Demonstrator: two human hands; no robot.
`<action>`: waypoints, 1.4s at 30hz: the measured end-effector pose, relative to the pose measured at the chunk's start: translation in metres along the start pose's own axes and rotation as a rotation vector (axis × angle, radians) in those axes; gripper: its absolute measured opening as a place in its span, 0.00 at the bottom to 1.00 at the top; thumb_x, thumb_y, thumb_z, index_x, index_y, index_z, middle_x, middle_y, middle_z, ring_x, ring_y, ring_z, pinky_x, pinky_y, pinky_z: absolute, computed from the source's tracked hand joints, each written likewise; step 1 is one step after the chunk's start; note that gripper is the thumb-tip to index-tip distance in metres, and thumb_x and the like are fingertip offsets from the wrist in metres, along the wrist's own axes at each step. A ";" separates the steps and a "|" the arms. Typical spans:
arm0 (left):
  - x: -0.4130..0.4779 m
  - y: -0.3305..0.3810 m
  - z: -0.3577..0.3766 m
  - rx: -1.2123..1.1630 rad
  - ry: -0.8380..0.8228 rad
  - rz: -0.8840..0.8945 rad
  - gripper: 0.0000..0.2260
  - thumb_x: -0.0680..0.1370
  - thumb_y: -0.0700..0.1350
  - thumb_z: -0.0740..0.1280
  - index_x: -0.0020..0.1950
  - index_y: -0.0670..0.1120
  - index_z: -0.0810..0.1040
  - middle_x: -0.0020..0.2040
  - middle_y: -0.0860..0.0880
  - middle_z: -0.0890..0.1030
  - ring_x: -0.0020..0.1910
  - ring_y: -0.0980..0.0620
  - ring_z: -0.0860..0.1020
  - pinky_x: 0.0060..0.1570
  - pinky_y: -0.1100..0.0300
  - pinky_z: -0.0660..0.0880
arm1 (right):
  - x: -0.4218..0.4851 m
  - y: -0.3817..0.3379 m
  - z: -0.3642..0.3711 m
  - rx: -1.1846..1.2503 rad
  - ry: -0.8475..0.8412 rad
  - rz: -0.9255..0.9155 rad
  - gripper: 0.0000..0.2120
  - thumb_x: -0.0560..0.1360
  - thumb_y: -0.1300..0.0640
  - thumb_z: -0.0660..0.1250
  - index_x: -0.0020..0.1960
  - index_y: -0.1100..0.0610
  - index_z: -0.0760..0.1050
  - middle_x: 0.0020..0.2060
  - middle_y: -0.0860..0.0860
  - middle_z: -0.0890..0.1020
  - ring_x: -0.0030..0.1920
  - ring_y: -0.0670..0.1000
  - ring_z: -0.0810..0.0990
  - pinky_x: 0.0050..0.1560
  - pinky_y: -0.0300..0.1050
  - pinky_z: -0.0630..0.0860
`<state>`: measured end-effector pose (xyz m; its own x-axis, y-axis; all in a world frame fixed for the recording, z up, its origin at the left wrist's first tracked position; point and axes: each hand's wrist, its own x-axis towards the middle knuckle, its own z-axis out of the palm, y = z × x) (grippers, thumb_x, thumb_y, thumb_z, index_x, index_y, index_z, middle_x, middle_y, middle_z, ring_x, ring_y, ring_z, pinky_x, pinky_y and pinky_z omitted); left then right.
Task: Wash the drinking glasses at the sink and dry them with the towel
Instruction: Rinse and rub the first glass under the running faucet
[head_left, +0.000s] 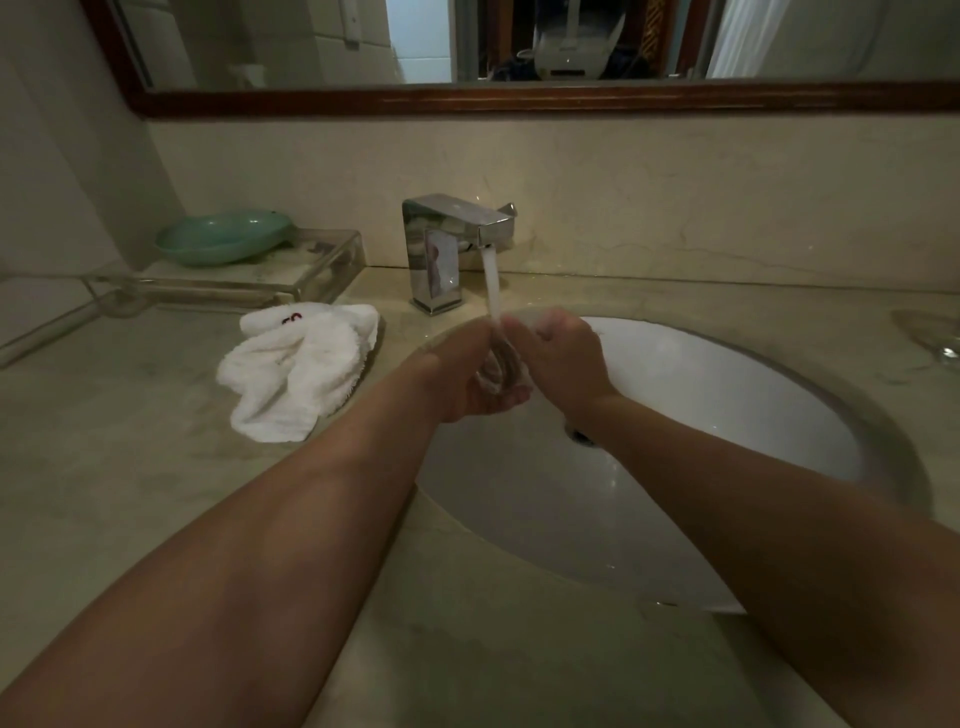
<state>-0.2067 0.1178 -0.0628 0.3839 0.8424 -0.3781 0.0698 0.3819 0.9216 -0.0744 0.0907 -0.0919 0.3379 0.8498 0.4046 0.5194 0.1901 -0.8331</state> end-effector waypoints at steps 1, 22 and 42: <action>-0.001 0.000 0.001 0.035 -0.006 -0.002 0.17 0.69 0.41 0.68 0.57 0.40 0.82 0.47 0.41 0.83 0.45 0.45 0.84 0.43 0.55 0.82 | 0.003 -0.003 0.001 0.002 0.010 0.065 0.18 0.75 0.40 0.69 0.42 0.55 0.77 0.36 0.47 0.79 0.39 0.48 0.78 0.40 0.42 0.74; 0.001 0.000 0.005 -0.127 -0.038 -0.023 0.15 0.73 0.44 0.76 0.59 0.43 0.84 0.51 0.44 0.85 0.45 0.50 0.83 0.44 0.57 0.81 | -0.001 -0.004 -0.001 0.010 0.003 -0.013 0.18 0.74 0.40 0.71 0.45 0.55 0.75 0.35 0.46 0.80 0.35 0.42 0.78 0.33 0.32 0.73; -0.007 0.003 0.007 -0.091 -0.037 0.015 0.17 0.74 0.41 0.75 0.62 0.40 0.82 0.58 0.40 0.82 0.52 0.46 0.86 0.44 0.53 0.84 | 0.002 -0.006 -0.010 -0.054 -0.040 -0.056 0.18 0.76 0.42 0.70 0.49 0.58 0.77 0.40 0.49 0.81 0.39 0.46 0.79 0.36 0.35 0.74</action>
<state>-0.2027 0.1105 -0.0570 0.4184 0.8341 -0.3595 -0.0191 0.4038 0.9146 -0.0685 0.0867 -0.0823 0.2758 0.8579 0.4335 0.5784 0.2120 -0.7877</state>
